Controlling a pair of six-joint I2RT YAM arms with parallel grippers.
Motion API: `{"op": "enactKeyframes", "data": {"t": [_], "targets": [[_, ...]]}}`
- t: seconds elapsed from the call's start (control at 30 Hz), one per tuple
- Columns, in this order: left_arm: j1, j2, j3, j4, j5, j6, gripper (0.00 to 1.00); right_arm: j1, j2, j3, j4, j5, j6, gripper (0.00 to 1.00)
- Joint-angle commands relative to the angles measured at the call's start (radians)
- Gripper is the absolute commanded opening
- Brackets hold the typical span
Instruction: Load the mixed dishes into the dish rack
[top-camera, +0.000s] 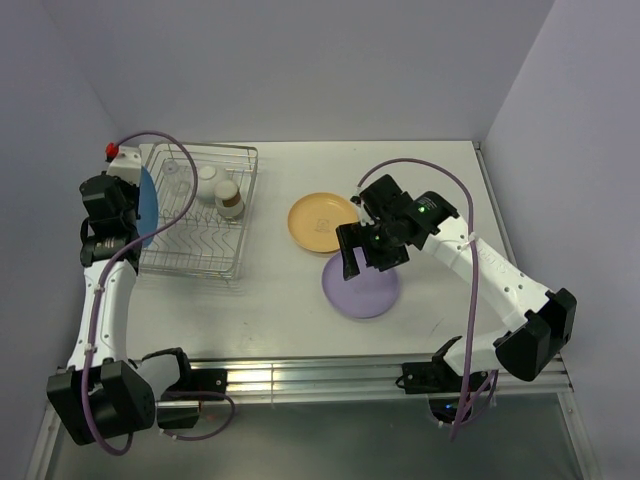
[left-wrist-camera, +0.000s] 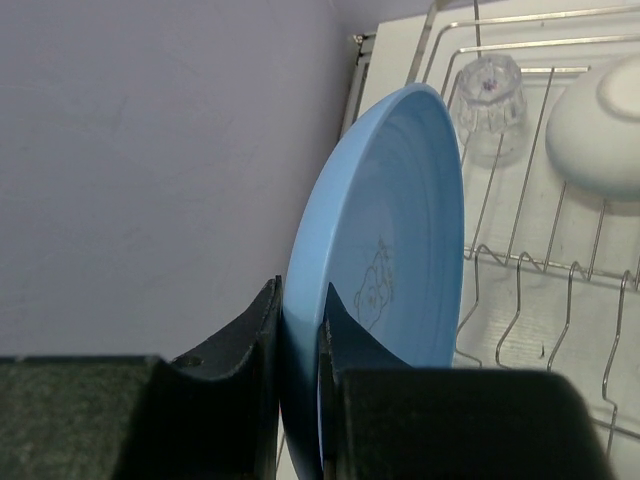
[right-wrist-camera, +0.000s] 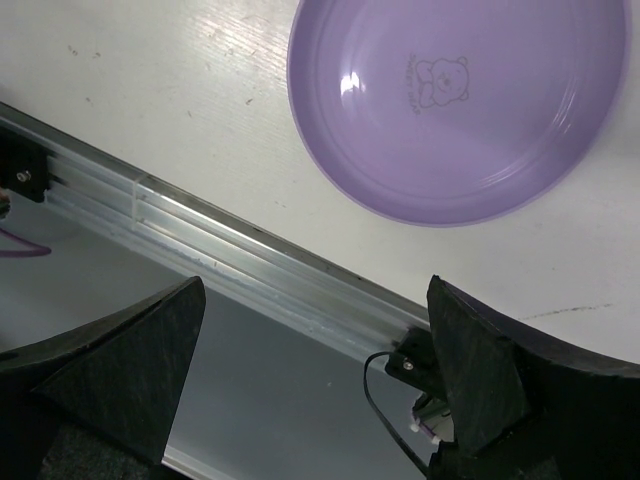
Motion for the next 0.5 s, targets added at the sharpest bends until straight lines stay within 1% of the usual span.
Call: {"op": "enactKeyframes", "data": {"t": [0.0,0.27,0.47], "targets": [[0.006,-0.002,-0.013,0.060,0.016,0.029,0.00,-0.010,-0.030,-0.006,0.030,-0.003,-0.021,1.00],[0.004,0.017,-0.058,0.077,0.043,0.035,0.00,-0.016,-0.027,-0.011,0.031,-0.011,-0.017,1.00],[0.003,0.035,-0.087,0.112,0.017,0.020,0.00,-0.027,-0.036,-0.026,0.048,-0.031,-0.003,1.00]]}}
